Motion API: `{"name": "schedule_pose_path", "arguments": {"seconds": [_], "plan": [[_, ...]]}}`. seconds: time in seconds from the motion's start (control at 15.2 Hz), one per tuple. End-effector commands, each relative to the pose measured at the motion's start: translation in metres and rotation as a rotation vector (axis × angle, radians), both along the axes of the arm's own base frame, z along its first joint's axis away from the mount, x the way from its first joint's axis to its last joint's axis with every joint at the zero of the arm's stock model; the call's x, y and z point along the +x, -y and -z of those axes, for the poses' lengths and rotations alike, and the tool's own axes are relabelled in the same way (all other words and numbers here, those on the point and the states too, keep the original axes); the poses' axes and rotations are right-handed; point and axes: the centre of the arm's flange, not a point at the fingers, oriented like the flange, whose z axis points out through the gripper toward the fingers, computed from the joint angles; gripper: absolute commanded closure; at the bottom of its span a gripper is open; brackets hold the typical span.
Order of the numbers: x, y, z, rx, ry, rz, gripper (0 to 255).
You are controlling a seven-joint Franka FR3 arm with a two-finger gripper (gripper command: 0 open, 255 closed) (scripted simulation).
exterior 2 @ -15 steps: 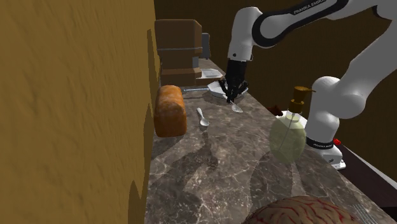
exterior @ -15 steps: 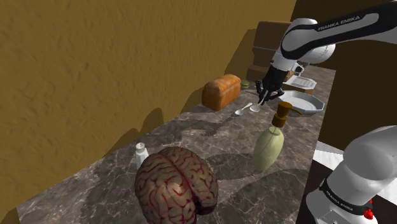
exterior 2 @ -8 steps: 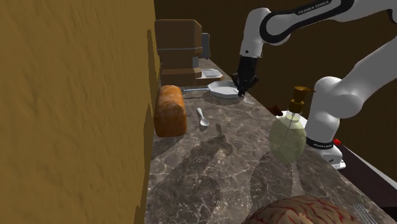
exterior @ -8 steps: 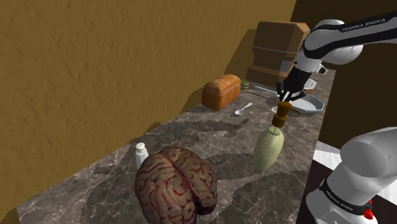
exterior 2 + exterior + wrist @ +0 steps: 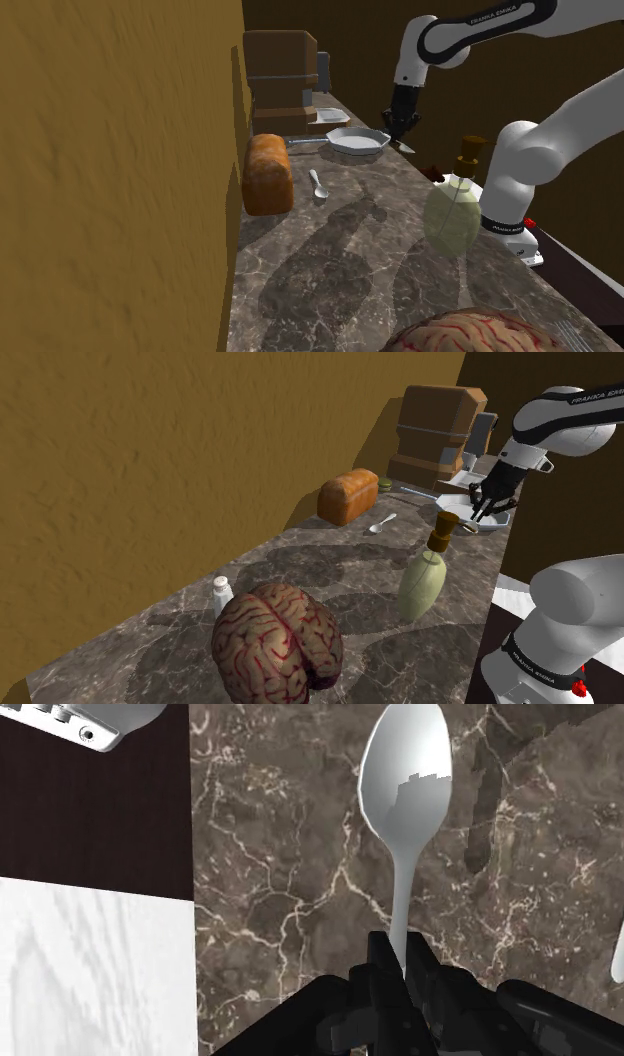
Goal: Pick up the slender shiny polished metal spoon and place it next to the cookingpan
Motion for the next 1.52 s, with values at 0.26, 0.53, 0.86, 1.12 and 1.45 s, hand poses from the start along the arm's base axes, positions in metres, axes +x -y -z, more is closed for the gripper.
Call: {"name": "schedule_pose_path", "arguments": {"seconds": [0.26, 0.53, 0.86, 1.12, 1.45], "plan": [[-0.011, 0.007, 0.025, 0.000, 0.000, -0.001, 255], [-0.011, 0.007, 0.046, 0.000, 0.000, -0.001, 255], [-0.011, 0.007, 0.072, 0.000, 0.000, -0.001, 255], [-0.011, 0.007, 0.094, 0.000, 0.000, -0.001, 255], [-0.011, 0.007, 0.101, 0.000, 0.000, -0.001, 255]]}}
